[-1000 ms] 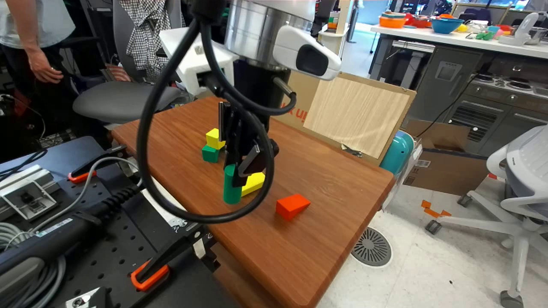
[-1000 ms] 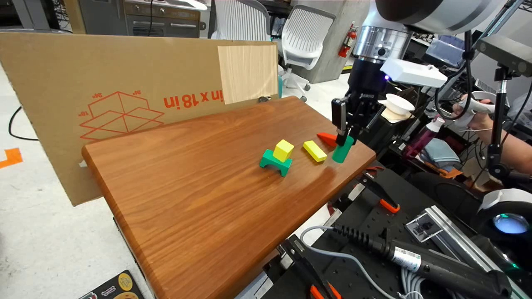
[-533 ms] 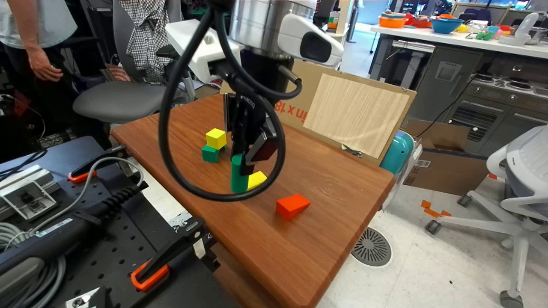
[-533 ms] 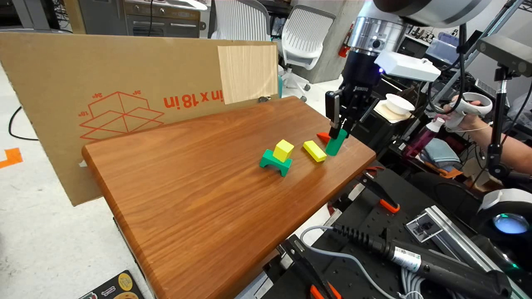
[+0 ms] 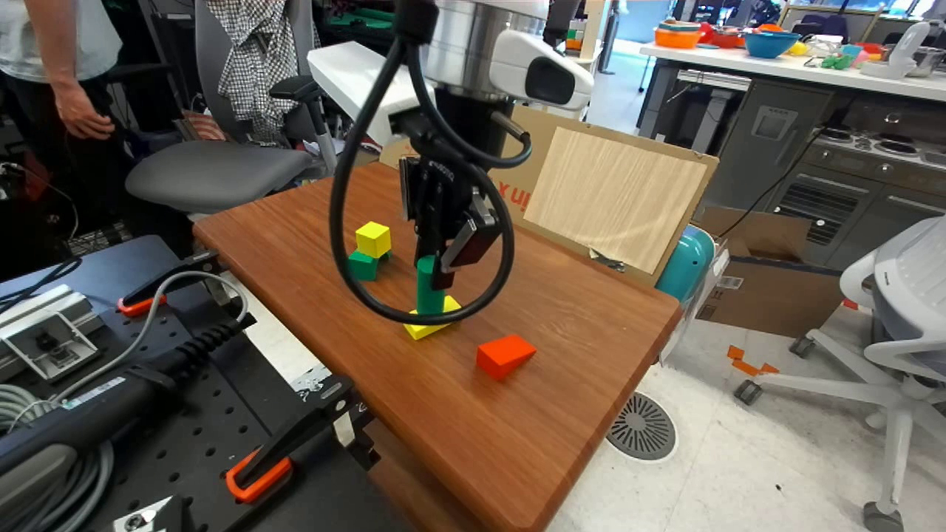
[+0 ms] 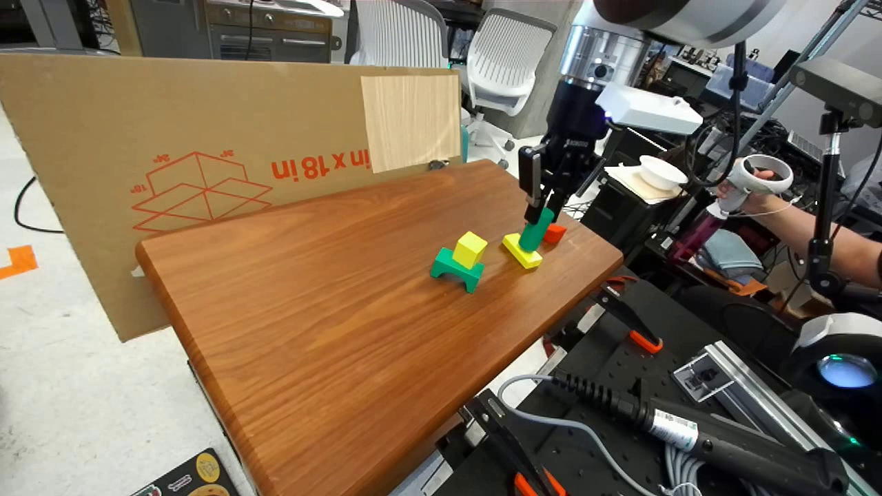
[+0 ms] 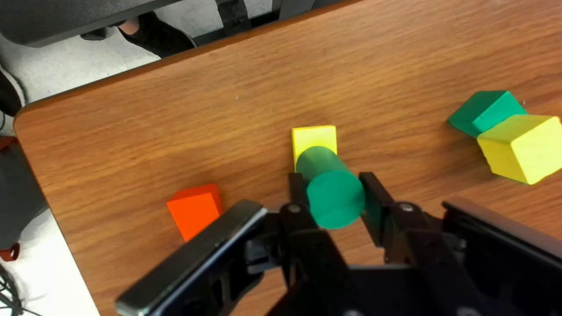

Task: Pick up the green block from the yellow cube and put it on the yellow cuboid.

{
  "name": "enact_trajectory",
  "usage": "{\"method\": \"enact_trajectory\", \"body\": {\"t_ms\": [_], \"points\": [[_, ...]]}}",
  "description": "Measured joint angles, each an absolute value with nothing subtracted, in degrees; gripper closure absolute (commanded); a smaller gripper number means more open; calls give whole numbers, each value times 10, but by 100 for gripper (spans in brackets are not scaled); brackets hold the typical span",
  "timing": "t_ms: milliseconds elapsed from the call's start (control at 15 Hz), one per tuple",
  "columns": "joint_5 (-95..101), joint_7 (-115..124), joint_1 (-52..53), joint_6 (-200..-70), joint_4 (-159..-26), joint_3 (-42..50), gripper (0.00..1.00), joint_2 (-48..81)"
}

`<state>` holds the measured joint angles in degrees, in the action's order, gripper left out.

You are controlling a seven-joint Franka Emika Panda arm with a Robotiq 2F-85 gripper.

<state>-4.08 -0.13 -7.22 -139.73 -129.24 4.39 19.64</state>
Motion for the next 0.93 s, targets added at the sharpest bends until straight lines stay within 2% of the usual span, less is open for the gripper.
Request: {"method": "enact_trajectory", "body": {"t_ms": [133, 200, 333, 533, 667, 933], "points": [[-38, -1, -70, -1399, -1281, 44, 91, 208], [-38, -1, -70, -1400, -1275, 43, 41, 214], [-37, -1, -69, -1400, -1267, 41, 35, 219], [-37, -1, -69, -1400, -1261, 38, 12, 224], [-38, -2, -69, -1400, -1260, 37, 1, 224], [-36, -8, -68, -1407, -1277, 36, 0, 194]]}}
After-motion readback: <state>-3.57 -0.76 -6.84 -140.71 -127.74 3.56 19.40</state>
